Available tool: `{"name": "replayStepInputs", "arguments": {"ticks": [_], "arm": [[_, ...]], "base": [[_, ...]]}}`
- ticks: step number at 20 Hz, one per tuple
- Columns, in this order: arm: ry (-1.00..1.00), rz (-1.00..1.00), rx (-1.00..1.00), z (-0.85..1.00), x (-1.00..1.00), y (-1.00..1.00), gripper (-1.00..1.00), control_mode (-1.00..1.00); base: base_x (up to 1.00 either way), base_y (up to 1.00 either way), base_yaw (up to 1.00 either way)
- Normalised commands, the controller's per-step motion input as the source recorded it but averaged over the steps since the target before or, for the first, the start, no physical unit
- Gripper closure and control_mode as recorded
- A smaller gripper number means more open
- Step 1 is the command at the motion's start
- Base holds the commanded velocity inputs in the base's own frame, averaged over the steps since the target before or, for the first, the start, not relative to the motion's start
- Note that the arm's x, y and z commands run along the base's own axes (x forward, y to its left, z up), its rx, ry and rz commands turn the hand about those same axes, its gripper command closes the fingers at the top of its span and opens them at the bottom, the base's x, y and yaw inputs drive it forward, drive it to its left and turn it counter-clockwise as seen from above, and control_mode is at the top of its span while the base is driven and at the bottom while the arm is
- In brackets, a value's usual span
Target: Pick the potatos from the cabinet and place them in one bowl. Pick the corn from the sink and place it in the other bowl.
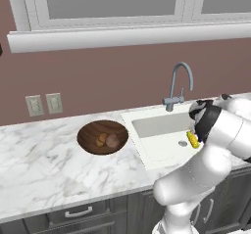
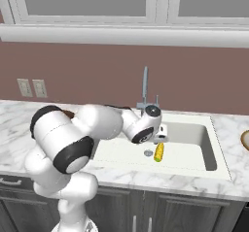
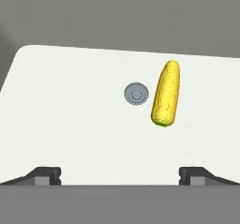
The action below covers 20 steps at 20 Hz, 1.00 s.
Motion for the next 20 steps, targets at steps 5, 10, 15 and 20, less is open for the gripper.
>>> {"name": "replayStepInputs", "arguments": {"ticks": [5,10,15,20], "arm": [[0.13,0.00,0.00,-0.25,0.40,-0.40,-1.00,-1.00],[0.06,0.00,0.01,-0.12,0.33,-0.31,-1.00,-1.00],[0.00,0.00,0.08,-0.12,0.08,-0.07,-1.00,-1.00],[0.00,0.00,0.02,-0.25,0.07,0.00,-1.00,-1.00]], "base": [[0.00,0.00,0.00],[0.00,0.00,0.00],[0.00,0.00,0.00],[0.00,0.00,0.00]]}}
